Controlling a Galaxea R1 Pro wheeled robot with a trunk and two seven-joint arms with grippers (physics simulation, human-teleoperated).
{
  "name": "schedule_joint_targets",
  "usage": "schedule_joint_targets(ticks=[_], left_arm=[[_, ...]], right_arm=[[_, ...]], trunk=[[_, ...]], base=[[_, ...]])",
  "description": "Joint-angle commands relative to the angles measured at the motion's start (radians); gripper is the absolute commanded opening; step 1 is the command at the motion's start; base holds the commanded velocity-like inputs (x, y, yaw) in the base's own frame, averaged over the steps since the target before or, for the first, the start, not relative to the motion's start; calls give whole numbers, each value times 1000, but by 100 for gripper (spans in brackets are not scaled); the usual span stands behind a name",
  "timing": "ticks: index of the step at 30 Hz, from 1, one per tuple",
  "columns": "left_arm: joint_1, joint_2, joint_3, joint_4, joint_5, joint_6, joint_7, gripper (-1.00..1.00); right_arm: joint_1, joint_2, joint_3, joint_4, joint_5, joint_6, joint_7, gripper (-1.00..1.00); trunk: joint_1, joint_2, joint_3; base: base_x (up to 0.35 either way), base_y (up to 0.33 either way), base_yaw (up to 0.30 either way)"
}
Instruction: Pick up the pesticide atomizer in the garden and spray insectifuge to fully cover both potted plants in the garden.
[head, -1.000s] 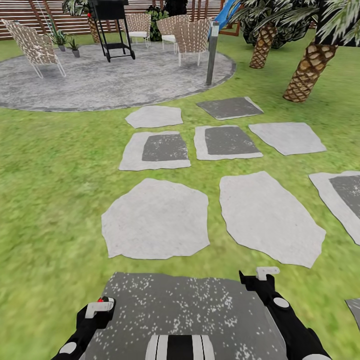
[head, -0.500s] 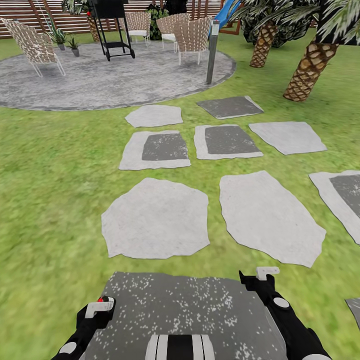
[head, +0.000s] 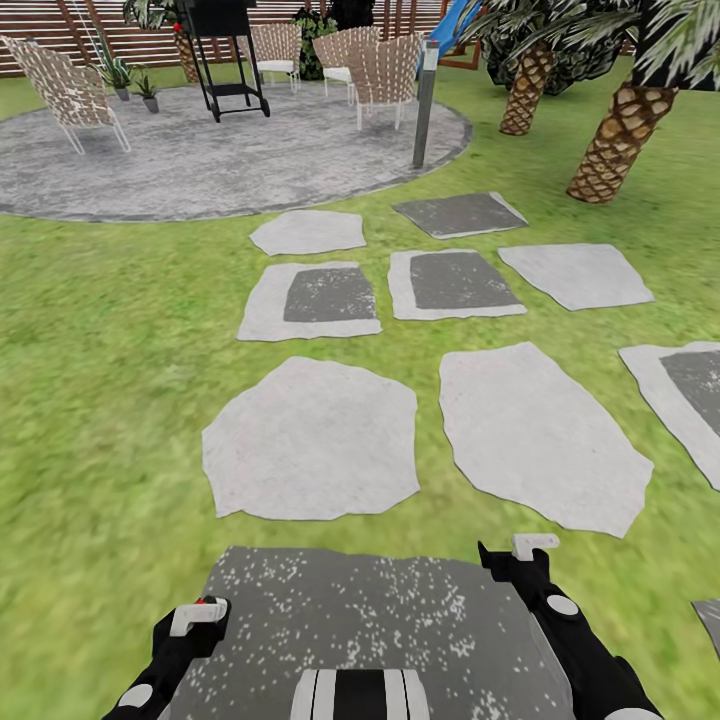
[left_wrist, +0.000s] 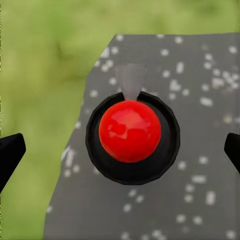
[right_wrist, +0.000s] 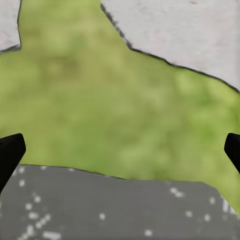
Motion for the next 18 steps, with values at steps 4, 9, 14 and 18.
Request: schedule_joint_targets(ticks=[4,9,14,18], left_arm=[[0,-1,7,1,-5,-3,-4,100],[0,0,7,1,-5,-3,-4,100],[0,0,8,1,-5,-3,-4,-100],[0,0,8,1,-5,-3,-4,-100]], right_arm=[[0,0,-3,1,6,0,5,100],[0,0,-3,1,6,0,5,100],[0,0,-3,1,7,0,5,100],[0,0,-3,1,7,0,5,100]], trunk=[[0,0,-1],[0,0,-1],[0,0,-1],[0,0,-1]], base=[[8,0,0],[1,0,0],[0,0,0],[0,0,0]])
